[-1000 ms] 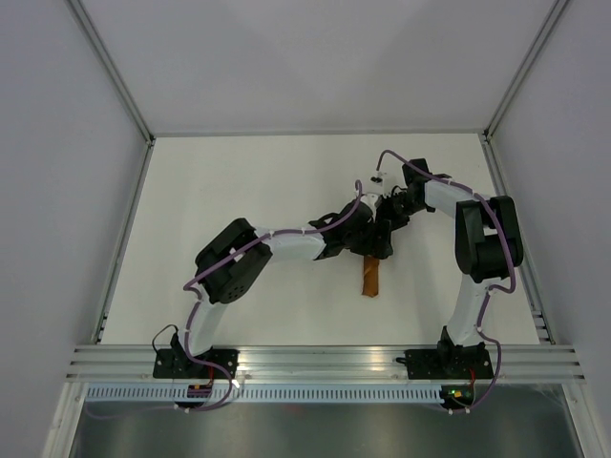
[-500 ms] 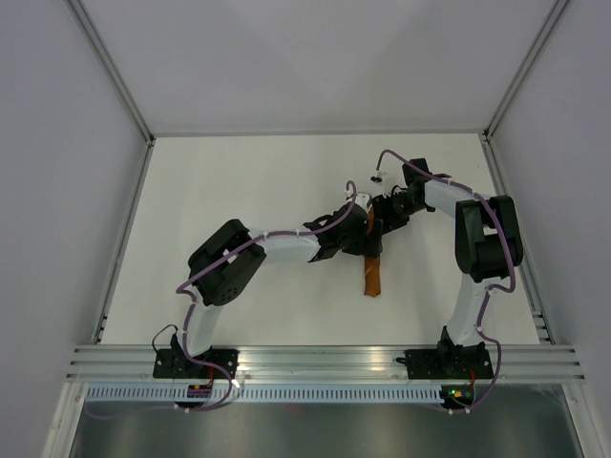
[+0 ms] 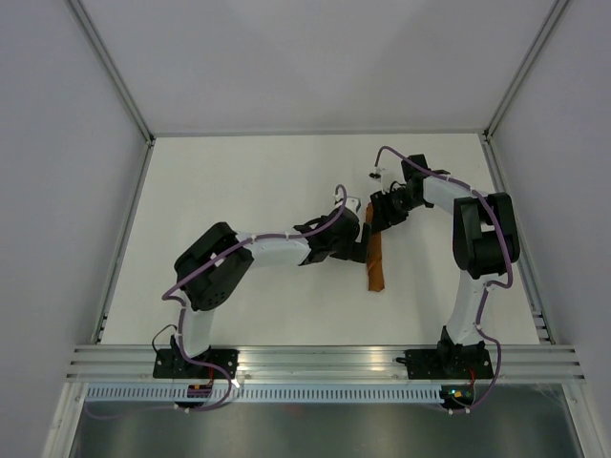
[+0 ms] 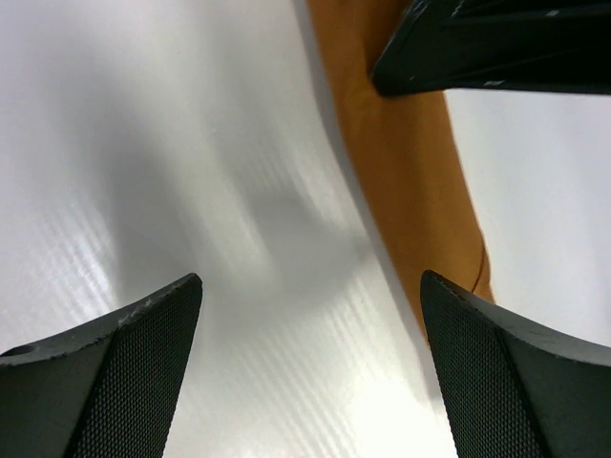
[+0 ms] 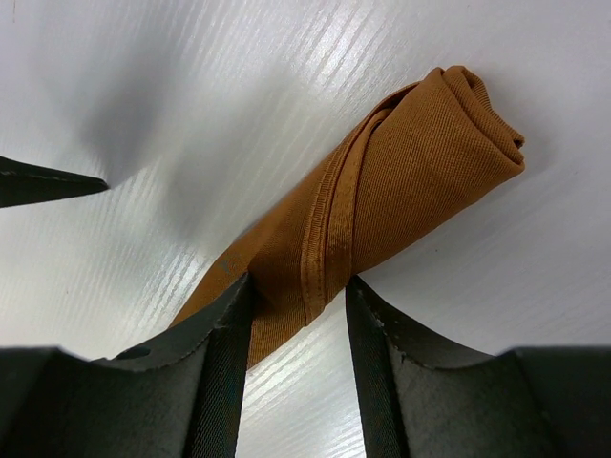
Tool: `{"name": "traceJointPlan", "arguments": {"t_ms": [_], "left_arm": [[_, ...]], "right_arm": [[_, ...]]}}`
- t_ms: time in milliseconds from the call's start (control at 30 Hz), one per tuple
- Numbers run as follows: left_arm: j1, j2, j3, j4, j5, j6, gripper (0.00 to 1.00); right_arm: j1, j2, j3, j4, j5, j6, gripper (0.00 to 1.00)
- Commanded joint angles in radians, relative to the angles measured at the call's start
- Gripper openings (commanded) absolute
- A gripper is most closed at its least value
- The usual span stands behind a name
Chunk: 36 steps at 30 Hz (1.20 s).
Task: Fold the napkin, place the utensils inside, and roll it up
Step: Roll the napkin with the utensil
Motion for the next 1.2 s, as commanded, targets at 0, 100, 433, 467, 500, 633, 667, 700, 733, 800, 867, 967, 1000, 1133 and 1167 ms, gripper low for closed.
{"name": "traceJointPlan", "arguments": {"t_ms": [0, 100, 433, 467, 500, 633, 667, 700, 733, 800, 867, 967, 1000, 1133, 1167], "left_arm": [[0.015, -0.052, -0.037, -0.068, -0.023, 0.029, 0.99], [0.024, -0.073, -0.051, -0.068, -0.020, 0.032, 0.99], [0.046, -0.086, -0.043, -0.070, 0.006, 0.052, 0.99], [0.047, -0.084, -0.042, -0.070, 0.008, 0.052, 0.99], [0.049, -0.082, -0.042, -0.070, 0.012, 0.052, 0.99], [0.055, -0.081, -0.042, -0.068, 0.016, 0.055, 0.99], [0.057, -0.079, -0.042, -0.068, 0.016, 0.055, 0.99], [0.061, -0.079, -0.042, -0.068, 0.019, 0.055, 0.99], [0.063, -0.079, -0.042, -0.068, 0.020, 0.057, 0.99], [0.067, -0.081, -0.042, -0.067, 0.025, 0.060, 0.99], [0.070, -0.084, -0.042, -0.064, 0.028, 0.065, 0.99], [0.086, -0.093, -0.039, -0.062, 0.039, 0.074, 0.99], [0.090, -0.098, -0.036, -0.064, 0.045, 0.083, 0.99], [0.113, -0.138, -0.034, -0.071, 0.055, 0.105, 1.00], [0.123, -0.160, -0.036, -0.073, 0.057, 0.109, 1.00]], "right_arm": [[-0.001, 0.027, 0.009, 0.012, 0.068, -0.040, 0.50], [-0.003, 0.018, 0.016, -0.001, 0.047, -0.038, 0.51], [-0.003, -0.008, 0.040, -0.031, 0.017, -0.032, 0.52], [-0.003, -0.010, 0.043, -0.032, 0.014, -0.032, 0.52], [-0.003, -0.010, 0.049, -0.037, 0.011, -0.033, 0.53], [-0.004, -0.021, 0.061, -0.054, -0.013, -0.038, 0.55], [-0.003, -0.027, 0.063, -0.058, -0.030, -0.040, 0.55], [-0.001, -0.030, 0.070, -0.067, -0.038, -0.038, 0.55], [-0.003, -0.033, 0.075, -0.072, -0.045, -0.040, 0.56], [-0.003, -0.041, 0.092, -0.087, -0.062, -0.040, 0.56], [-0.003, -0.053, 0.102, -0.100, -0.073, -0.041, 0.56], [-0.006, -0.076, 0.124, -0.118, -0.099, -0.038, 0.56], [-0.008, -0.085, 0.135, -0.127, -0.107, -0.033, 0.56], [-0.038, -0.155, 0.148, -0.121, -0.139, 0.000, 0.57], [-0.047, -0.169, 0.156, -0.117, -0.144, 0.006, 0.58]]}}
